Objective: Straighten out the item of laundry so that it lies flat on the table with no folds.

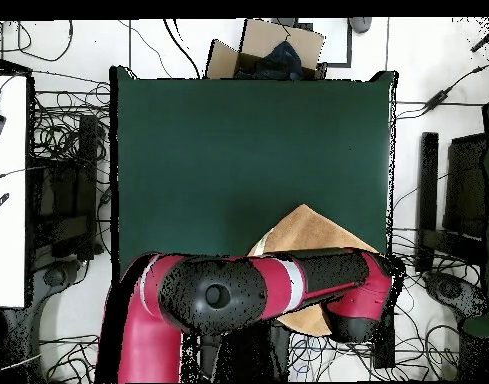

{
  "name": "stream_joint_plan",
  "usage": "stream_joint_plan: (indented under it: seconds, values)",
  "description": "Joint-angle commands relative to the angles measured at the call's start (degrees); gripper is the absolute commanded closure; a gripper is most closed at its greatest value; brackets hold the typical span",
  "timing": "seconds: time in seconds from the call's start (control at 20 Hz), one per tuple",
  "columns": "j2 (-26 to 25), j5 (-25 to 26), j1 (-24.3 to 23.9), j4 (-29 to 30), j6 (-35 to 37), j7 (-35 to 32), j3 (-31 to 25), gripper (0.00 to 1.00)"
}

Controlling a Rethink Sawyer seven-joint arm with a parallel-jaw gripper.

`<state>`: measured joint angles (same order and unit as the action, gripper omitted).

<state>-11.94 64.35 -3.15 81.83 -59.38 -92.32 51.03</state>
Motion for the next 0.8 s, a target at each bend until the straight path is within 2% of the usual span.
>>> stream_joint_plan:
  seconds: [0.05, 0.3, 0.4, 0.8]
  values:
    - [-12.7, -2.5, -2.4, -7.2, 17.8, 10.0, -5.3, 0.0]
    - [-13.8, 2.9, -1.3, -7.0, 14.7, 3.8, -4.3, 0.0]
    - [-14.3, 3.4, -0.8, -6.8, 14.3, 3.0, -3.9, 0.0]
    - [-14.2, -0.1, -3.9, -3.8, 10.6, 12.5, -3.0, 0.0]
